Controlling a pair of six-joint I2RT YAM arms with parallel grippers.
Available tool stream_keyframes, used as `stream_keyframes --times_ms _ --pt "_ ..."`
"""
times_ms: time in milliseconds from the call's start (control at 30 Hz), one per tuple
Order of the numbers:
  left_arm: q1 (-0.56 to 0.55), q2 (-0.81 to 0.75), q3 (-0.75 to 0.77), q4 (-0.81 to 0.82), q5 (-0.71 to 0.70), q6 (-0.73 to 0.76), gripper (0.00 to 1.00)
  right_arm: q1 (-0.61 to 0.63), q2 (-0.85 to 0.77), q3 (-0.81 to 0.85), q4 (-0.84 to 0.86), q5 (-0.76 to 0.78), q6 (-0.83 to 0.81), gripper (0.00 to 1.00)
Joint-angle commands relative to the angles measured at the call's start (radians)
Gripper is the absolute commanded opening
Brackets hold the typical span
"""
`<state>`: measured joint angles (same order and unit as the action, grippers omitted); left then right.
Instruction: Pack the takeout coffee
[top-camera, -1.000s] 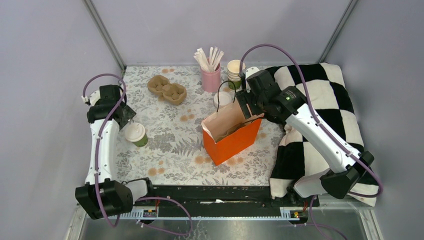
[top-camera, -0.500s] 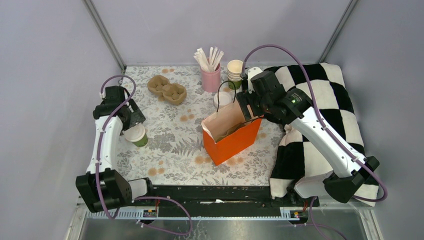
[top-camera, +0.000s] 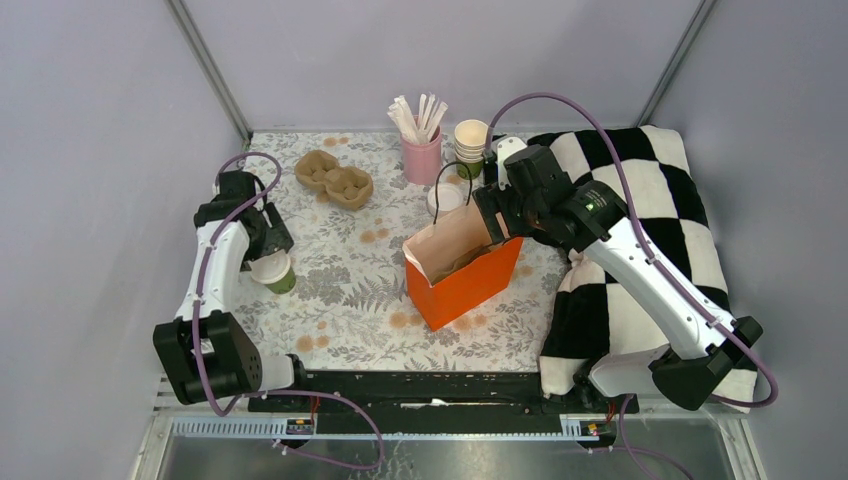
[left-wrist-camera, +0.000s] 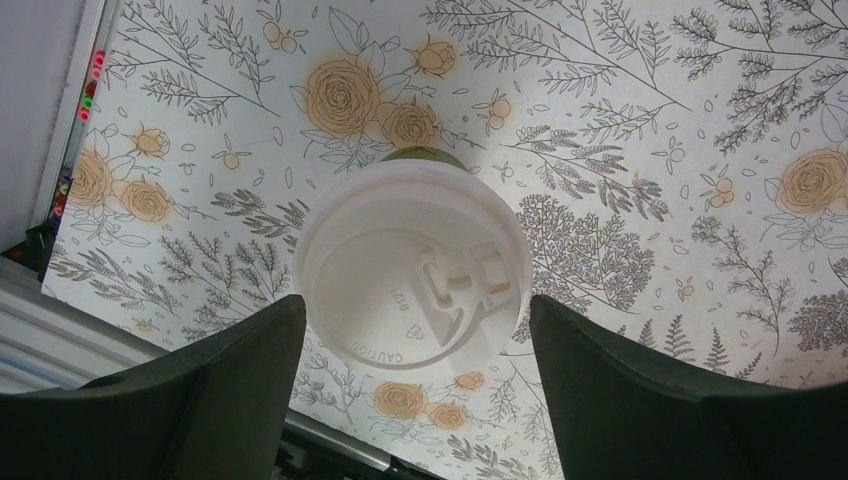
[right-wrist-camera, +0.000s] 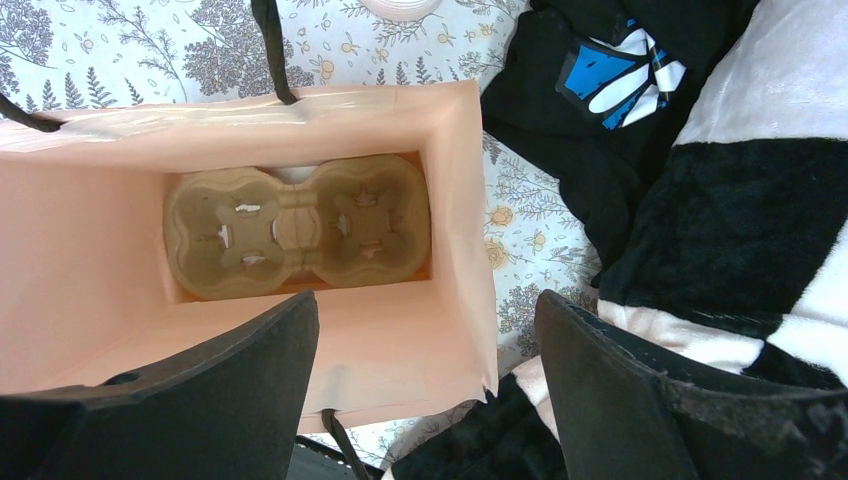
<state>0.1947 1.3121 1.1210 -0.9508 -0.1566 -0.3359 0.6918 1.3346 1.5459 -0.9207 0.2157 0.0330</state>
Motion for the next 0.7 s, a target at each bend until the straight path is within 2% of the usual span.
stream_keyframes --times_ms 0,167,467,667 --pt "-0.001 0.009 0.003 0.040 -0.007 0.028 0.84 -0.003 -0.022 -0.004 0.037 -0.019 -0.010 0.85" --pt "-0.001 -0.004 0.002 0.033 -0.025 0.019 0.93 -0.002 -0.025 -0.007 0.038 -0.020 -0.012 0.85" --pt "0.002 -0.008 -0.014 0.029 -0.066 0.006 0.92 -0.003 -0.028 -0.007 0.046 -0.040 -0.013 0.85" --pt "0.001 -0.004 -0.029 0.068 -0.035 0.028 0.93 -0.003 -0.037 -0.026 0.052 -0.040 -0.014 0.85"
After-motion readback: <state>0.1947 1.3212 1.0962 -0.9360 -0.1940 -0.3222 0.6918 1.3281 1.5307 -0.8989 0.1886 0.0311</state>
